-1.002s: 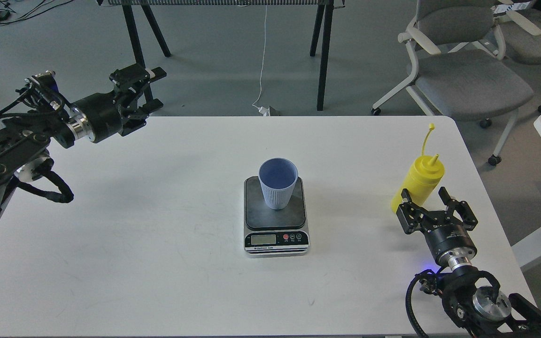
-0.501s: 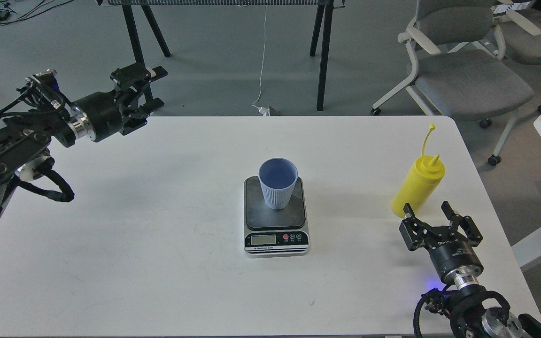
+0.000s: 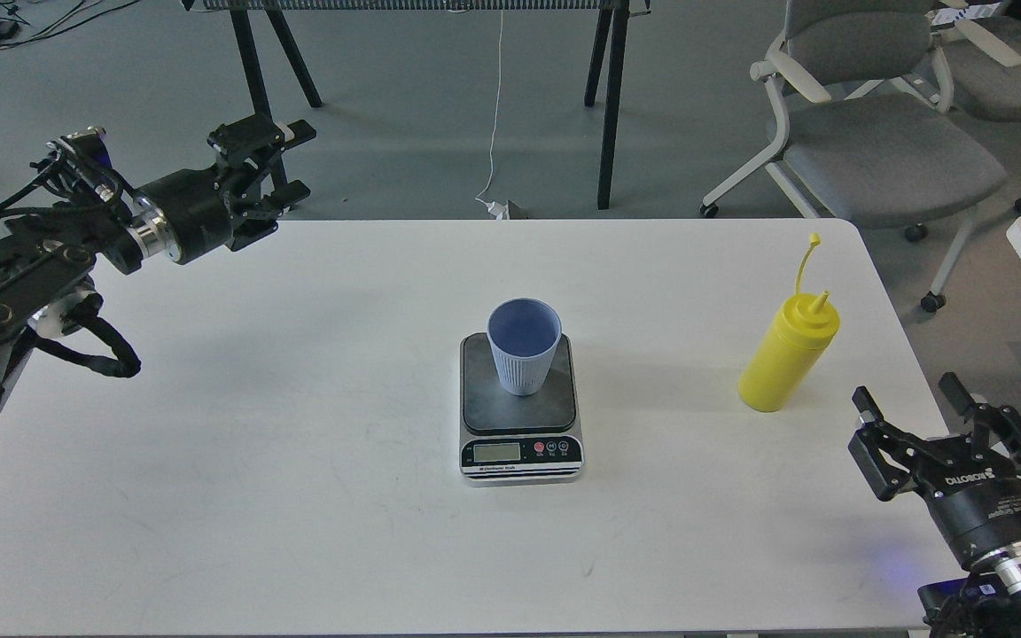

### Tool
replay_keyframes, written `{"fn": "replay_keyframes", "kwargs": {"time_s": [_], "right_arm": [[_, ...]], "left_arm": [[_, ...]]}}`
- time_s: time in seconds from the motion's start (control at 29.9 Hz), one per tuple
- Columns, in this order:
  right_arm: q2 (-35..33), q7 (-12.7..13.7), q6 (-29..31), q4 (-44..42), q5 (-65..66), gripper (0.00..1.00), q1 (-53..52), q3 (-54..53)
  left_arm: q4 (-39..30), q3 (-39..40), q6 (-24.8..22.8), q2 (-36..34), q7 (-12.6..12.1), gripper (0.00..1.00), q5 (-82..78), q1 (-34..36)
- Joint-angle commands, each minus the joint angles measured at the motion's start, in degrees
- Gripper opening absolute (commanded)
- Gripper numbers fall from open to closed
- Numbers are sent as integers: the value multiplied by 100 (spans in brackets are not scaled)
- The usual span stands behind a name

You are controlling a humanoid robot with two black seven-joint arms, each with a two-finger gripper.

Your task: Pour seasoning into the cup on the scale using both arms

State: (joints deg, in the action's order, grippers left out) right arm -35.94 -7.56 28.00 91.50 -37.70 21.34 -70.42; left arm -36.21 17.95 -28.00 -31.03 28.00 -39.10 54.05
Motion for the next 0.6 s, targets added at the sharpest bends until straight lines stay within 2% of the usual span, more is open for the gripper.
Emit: {"fn": "replay_keyframes", "kwargs": {"time_s": [0.0,0.17,0.27,0.4,0.57], "right_arm": [[-632,9,0,377,-9,93,221,-709],[-1125,44,0,316,-18,94,64,-1562],[-1292,88,0,168,17,95,-786,-1528],[-1679,80,0,-307,26,95,-1938,-853],[-1960,44,0,-992,26,97,-3695,570]], "left_arm": [[-9,-2,0,1,0,90,-1,26],[-9,-2,0,-8,0,90,-1,237],[-53,6,0,-26,0,90,8,386],[-404,41,0,-280,0,90,61,650],[-466,77,0,-351,0,90,105,852]]}}
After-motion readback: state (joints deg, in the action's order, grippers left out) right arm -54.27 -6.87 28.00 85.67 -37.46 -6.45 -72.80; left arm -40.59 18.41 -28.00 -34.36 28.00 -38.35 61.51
